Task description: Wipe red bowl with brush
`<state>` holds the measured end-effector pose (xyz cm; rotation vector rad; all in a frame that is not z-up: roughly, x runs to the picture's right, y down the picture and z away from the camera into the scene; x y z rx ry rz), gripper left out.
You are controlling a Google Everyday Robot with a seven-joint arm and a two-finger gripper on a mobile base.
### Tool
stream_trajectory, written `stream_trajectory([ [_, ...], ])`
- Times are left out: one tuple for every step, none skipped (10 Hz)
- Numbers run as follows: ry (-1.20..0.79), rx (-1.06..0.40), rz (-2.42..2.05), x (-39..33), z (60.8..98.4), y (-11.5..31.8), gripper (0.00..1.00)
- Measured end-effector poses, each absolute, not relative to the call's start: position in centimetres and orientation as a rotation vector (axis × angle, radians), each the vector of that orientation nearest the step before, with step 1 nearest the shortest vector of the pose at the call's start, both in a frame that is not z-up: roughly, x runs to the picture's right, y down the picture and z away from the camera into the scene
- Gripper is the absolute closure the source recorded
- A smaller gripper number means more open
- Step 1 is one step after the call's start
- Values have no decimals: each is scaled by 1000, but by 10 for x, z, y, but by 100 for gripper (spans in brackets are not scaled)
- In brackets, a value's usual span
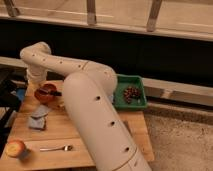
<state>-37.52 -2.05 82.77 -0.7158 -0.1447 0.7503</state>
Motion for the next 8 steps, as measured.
stream_trajectory([
  [-140, -721, 720, -370, 819, -12, 100],
  [-130, -721, 700, -369, 815, -6, 100],
  [-119, -717, 690, -370, 810, -2, 100],
  [-105, -713, 695, -368, 810, -1, 100],
  [-85, -691, 706, -361, 815, -6, 100],
  [-62, -667, 722, -351, 822, -18, 100],
  [-42, -648, 735, -344, 829, -29, 100],
  [-23, -627, 747, -338, 839, -42, 100],
])
